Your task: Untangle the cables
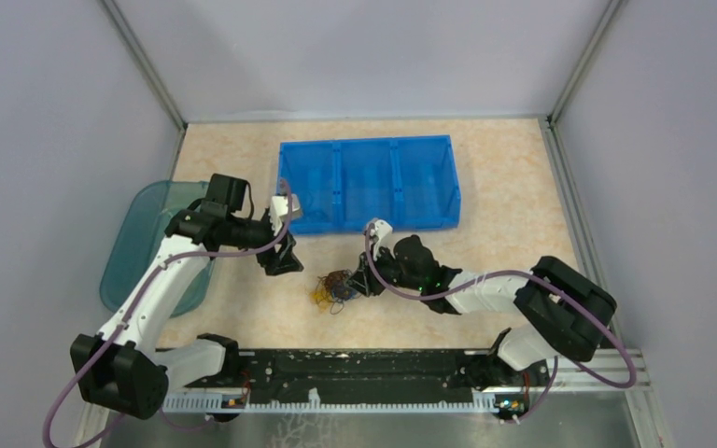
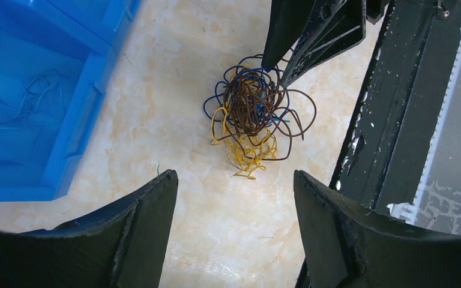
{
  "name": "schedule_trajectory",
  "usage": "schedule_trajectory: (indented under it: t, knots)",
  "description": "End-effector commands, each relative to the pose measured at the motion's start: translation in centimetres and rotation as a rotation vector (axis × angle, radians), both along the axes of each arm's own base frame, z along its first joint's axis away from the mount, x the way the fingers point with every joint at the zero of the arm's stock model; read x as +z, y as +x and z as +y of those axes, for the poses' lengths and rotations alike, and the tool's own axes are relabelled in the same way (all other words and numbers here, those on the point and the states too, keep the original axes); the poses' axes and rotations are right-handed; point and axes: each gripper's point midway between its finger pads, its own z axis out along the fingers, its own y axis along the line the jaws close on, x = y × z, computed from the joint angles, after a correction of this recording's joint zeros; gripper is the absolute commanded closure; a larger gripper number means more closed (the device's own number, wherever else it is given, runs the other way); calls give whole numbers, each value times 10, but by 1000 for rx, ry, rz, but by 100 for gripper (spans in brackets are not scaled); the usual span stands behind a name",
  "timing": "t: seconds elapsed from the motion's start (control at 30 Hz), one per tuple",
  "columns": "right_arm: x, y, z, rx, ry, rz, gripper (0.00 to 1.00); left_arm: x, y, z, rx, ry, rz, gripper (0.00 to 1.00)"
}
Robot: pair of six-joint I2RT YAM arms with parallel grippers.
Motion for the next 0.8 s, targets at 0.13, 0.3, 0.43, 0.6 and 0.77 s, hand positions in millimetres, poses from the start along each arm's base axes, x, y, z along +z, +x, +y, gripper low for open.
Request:
schedule_trajectory:
  t: [0.13,0.3,0.43,0.6,0.77]
  knots:
    - [11,4,6,8,44,-38,65,14,-3,-6,-34,-29,-41,24]
    - [16,6,4,-5,53,-58,84,16,-2,-6,-35,-29,-44,24]
    - [36,6,4,-4,95,-92,99,17,-3,-7,-40,-30,-46,24]
    - [74,1,8,36,159,-137,100,25,-10,-9,-77,-52,-79,24]
    - [107,-3,14,67,226,-155,100,32,-16,-14,-109,-66,-92,25]
